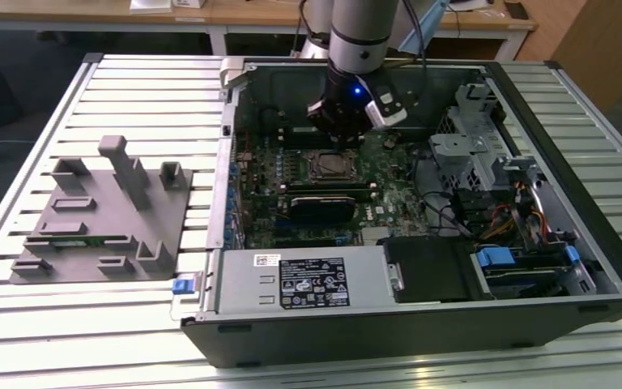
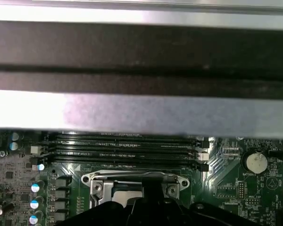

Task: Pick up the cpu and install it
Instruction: 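Install the second cpu locking lever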

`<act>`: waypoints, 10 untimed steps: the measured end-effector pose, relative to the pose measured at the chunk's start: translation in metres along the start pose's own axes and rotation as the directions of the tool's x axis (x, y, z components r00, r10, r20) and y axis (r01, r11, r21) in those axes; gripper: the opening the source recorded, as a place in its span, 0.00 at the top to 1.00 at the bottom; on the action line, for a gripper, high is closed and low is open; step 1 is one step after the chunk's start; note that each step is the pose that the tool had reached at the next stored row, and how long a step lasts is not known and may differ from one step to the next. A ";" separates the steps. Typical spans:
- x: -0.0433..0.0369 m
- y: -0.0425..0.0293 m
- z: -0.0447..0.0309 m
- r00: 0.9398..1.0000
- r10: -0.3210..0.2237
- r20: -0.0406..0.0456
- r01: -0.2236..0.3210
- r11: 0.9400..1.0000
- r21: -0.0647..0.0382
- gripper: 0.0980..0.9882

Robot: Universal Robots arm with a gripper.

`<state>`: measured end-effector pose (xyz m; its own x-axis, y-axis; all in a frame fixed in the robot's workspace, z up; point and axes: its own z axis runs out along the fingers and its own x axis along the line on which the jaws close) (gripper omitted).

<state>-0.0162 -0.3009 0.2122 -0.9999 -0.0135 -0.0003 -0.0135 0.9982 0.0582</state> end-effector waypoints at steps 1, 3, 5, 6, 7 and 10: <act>0.0000 0.0001 -0.0023 1.000 0.000 0.000 0.000 1.000 0.000 0.99; -0.0001 0.0006 -0.0095 1.000 0.000 0.000 0.000 1.000 0.000 0.99; -0.0001 0.0009 -0.0163 1.000 0.000 0.000 0.000 1.000 0.000 0.99; 0.0000 0.0010 -0.0174 1.000 0.000 0.000 0.000 1.000 0.000 0.99; -0.0001 0.0009 -0.0173 1.000 0.000 0.000 0.000 1.000 -0.001 0.99; 0.0000 -0.0015 -0.0176 1.000 0.000 0.000 0.000 1.000 0.000 0.99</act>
<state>-0.0161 -0.3034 0.2297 -0.9999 -0.0138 -0.0003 -0.0138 0.9982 0.0586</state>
